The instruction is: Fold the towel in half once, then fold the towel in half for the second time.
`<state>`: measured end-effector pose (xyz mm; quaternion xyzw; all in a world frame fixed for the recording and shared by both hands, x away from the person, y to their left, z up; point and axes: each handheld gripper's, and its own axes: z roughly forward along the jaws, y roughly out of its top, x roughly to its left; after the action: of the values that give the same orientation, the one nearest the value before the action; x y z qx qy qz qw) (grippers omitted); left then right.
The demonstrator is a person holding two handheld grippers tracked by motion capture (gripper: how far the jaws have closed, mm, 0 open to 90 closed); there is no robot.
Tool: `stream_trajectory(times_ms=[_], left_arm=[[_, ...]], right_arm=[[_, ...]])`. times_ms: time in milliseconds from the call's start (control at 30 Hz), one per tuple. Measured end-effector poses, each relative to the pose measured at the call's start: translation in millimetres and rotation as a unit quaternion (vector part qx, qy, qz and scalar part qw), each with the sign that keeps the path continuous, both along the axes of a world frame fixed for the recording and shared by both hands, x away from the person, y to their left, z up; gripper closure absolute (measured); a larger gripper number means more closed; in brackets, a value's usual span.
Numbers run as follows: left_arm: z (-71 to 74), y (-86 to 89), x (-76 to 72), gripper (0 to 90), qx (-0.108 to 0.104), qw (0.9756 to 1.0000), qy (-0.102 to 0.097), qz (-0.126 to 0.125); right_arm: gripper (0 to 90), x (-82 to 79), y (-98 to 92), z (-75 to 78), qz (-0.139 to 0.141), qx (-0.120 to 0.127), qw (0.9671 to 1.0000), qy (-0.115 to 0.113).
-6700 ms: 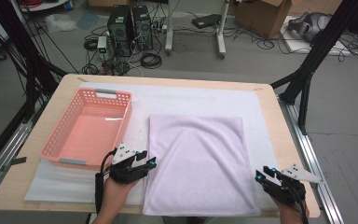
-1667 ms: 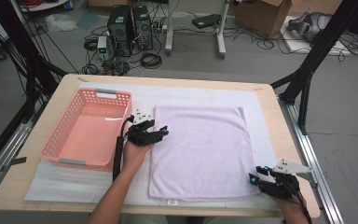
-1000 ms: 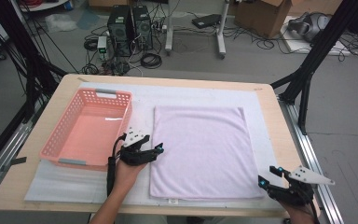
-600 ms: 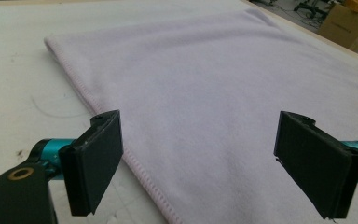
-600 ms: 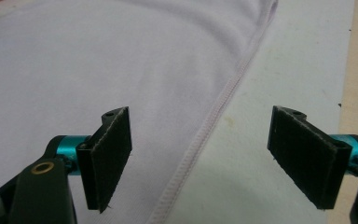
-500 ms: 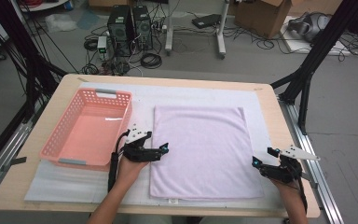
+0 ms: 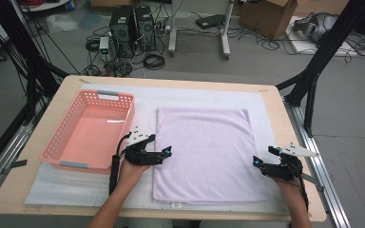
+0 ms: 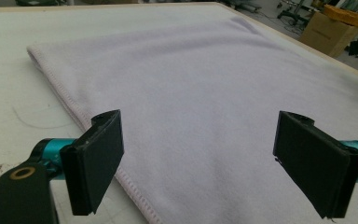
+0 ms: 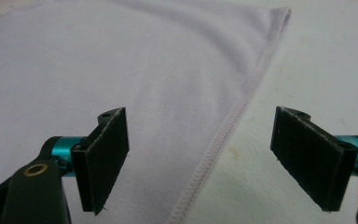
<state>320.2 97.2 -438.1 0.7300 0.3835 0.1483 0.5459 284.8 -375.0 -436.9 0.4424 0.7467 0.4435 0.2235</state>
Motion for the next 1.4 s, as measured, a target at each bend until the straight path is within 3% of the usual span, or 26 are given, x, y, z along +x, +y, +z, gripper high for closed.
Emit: stream_trajectory(times_ms=[200,300,500,700,833,967,1000,1100,1200,1300,1400], left_arm=[[-0.3,4.4,2.0,16.1,-0.023,0.9997,-0.008,0.0],[-0.1,4.0,1.6,15.9,-0.019,0.9997,-0.018,-0.002],[-3.1,2.3,4.7,16.9,-0.02,0.9996,-0.02,-0.003],[-11.4,3.3,14.4,16.5,-0.031,0.9994,0.018,0.002],[-8.5,1.0,20.5,16.1,-0.022,0.9988,0.043,0.005],[6.5,-3.9,30.0,15.8,-0.021,0.9992,0.035,0.004],[12.4,-7.1,37.1,15.3,-0.009,0.9992,0.038,0.008],[15.5,-12.9,48.5,15.0,0.012,0.9984,0.05,0.021],[15.0,-13.6,54.7,15.1,0.016,0.9983,0.053,0.018],[15.0,-15.7,62.1,15.2,0.017,0.9975,0.062,0.028],[15.0,-20.3,67.9,15.2,0.032,0.9973,0.063,0.022]], right_arm=[[18.0,2.4,2.7,0.4,0.0,0.001,1.0,0.0],[18.0,3.2,2.6,-1.4,0.0,0.005,1.0,0.005],[18.1,3.2,2.5,-1.1,0.003,0.004,1.0,0.007],[18.1,9.8,0.1,-3.0,-0.006,0.011,0.9996,0.026],[18.1,13.5,1.0,-2.8,-0.002,0.013,0.9994,0.031],[18.1,17.8,2.7,-0.2,-0.001,0.012,0.9993,0.036],[18.1,19.3,2.8,1.2,-0.007,0.012,0.9991,0.04],[18.0,27.9,1.3,4.3,-0.013,0.025,0.9984,0.049],[18.0,35.4,2.2,5.2,-0.017,0.025,0.9982,0.051],[18.1,49.2,3.3,8.1,-0.019,0.014,0.9976,0.065],[24.0,67.2,5.9,10.5,-0.02,-0.008,0.9967,0.079]])
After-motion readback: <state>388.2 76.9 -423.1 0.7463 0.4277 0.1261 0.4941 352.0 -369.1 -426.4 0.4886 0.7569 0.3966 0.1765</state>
